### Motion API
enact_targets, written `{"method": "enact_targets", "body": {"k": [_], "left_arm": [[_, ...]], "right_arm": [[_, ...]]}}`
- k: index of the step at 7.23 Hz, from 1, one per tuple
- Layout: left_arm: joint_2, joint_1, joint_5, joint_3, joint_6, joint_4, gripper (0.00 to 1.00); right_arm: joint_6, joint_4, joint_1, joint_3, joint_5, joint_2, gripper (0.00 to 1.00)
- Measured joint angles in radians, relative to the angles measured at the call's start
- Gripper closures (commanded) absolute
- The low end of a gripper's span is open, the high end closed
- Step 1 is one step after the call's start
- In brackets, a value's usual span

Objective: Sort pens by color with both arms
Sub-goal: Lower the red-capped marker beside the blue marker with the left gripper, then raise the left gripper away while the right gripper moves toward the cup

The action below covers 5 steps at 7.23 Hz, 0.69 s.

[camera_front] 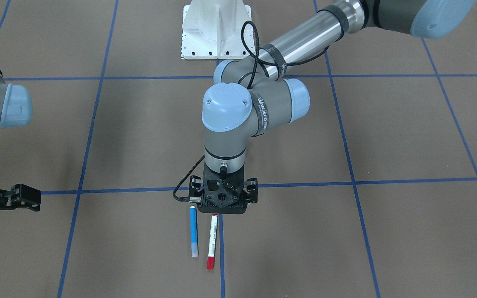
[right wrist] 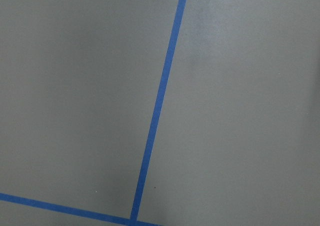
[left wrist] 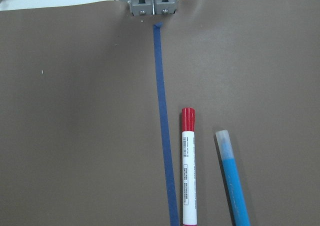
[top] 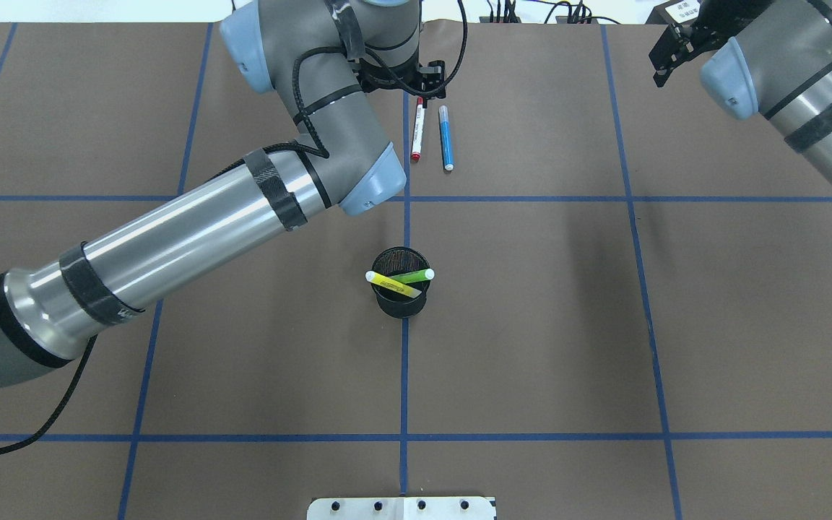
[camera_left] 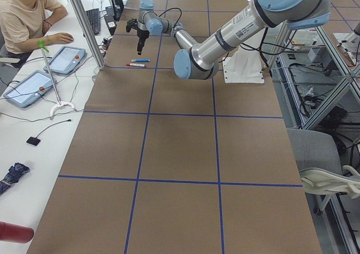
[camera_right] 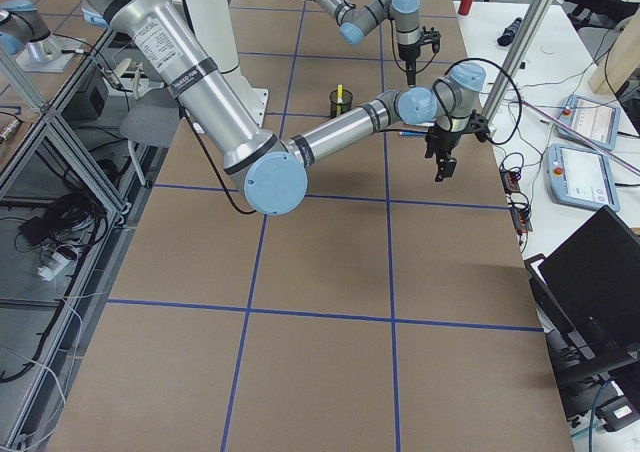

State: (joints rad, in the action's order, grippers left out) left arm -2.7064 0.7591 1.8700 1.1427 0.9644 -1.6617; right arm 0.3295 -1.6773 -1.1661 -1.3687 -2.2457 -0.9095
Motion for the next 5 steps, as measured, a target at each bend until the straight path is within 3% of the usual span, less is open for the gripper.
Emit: {"method": "enact_targets", "body": {"k": [2,5], "left_arm": [[0.084,0.035,0.050,0.213,-0.089,0.195,0.01],[0.267,0.115,0.146,0.481,-0.259,0.360,0.01]], "right_arm": [[0.057,-0.007,0.001,-0.017,-0.013,0.014,0.00],[0.193,-0.052,0.025,-0.112,-0.031,0.020,0.00]]}}
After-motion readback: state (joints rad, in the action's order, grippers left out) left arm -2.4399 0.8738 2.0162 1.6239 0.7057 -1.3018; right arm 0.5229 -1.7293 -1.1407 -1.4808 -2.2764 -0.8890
